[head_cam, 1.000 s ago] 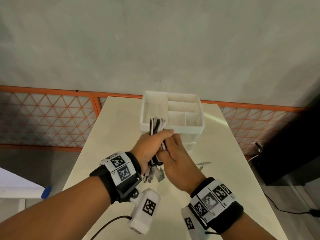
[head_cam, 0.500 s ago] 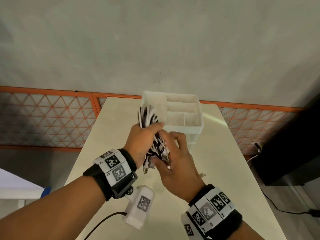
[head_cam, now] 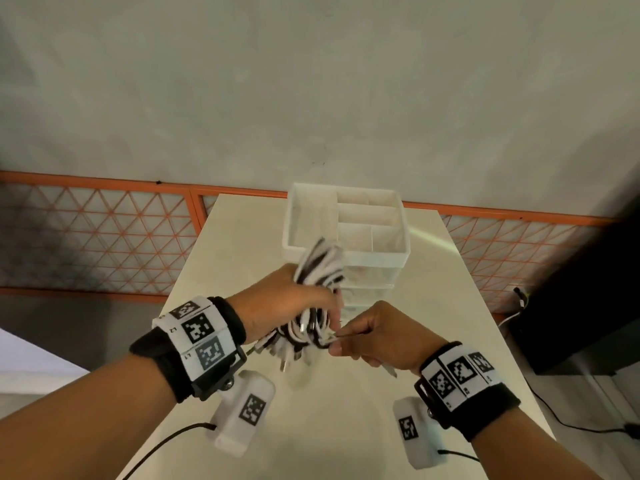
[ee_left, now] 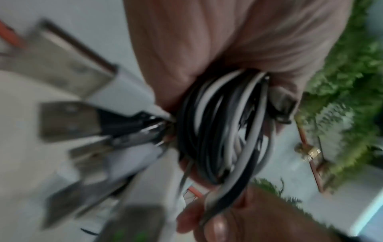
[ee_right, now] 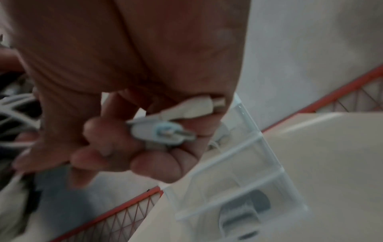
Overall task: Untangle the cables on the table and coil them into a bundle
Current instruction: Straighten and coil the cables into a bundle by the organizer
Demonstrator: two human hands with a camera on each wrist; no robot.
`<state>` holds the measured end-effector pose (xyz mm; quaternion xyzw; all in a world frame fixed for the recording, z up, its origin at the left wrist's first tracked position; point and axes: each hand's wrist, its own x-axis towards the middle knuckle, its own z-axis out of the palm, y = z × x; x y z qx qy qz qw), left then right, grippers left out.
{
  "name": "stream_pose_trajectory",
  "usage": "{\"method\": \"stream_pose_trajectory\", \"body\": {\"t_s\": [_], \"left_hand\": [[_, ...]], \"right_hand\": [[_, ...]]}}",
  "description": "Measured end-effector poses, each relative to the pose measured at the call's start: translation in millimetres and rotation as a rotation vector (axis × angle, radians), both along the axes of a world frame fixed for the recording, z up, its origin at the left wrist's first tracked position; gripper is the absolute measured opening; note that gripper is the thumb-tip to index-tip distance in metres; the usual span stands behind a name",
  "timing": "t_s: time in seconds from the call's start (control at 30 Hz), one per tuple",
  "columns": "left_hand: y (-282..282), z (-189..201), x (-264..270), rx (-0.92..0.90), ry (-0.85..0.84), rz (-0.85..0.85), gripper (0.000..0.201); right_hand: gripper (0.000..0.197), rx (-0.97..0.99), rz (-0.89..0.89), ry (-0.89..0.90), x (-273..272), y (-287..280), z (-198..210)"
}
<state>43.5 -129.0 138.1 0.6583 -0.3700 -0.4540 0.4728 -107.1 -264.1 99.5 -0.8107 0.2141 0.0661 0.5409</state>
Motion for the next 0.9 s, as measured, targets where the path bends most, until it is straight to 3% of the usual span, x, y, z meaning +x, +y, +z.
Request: {"method": "stream_pose_trajectory", "body": {"t_s": [0.07, 0.17, 0.23, 0.33, 0.37, 0.47, 0.53, 0.63, 0.77, 0.9], "left_hand": [[-3.1, -3.9, -8.6, 0.149, -0.127, -0.092, 0.036], [-6.4, -11.9, -19.6, 0.168, -0.069, -0.145, 0.030], [-8.7, -18.8, -21.0, 0.127, 0.015, -0.044, 0.028], [-8.2, -24.9, -18.1, 0.091, 0.108, 0.129, 0.015], [-6.7, -25.1, -16.1, 0.093, 0.135, 0.171, 0.006], [-3.1, -25.0, -6.4, 0.050, 0.262, 0.286, 0.008], [-3.7, -23.0, -1.5, -0.018, 0.350, 0.336, 0.006], [-8.3, -21.3, -1.9, -0.102, 0.409, 0.357, 0.016], [-9.3, -22.9, -6.0, -0.126, 0.320, 0.266, 0.021], [-11.0, -20.1, -15.1, -0.191, 0.250, 0.181, 0.024]], "right_hand": [[0.009, -0.164, 0.044, 0.033, 8.6, -1.5, 9.5], [0.021, -0.513, 0.125, 0.000, 18.3, -0.9, 12.5], [0.008, -0.401, 0.033, -0.074, 17.2, -2.1, 13.1], [0.021, -0.119, -0.122, -0.159, 13.6, -2.0, 20.0], [0.024, -0.115, -0.161, -0.154, 12.6, -3.6, 21.9], [0.019, -0.195, -0.241, -0.097, 6.1, -10.4, 26.9], [0.027, -0.124, -0.227, -0.044, 1.4, -9.6, 29.2], [0.026, 0.075, -0.245, -0.106, 1.4, -1.5, 29.8], [0.016, 0.375, -0.419, -0.290, 7.7, 0.9, 31.4], [0.012, 0.318, -0.508, -0.390, 18.7, 10.6, 30.6]]}}
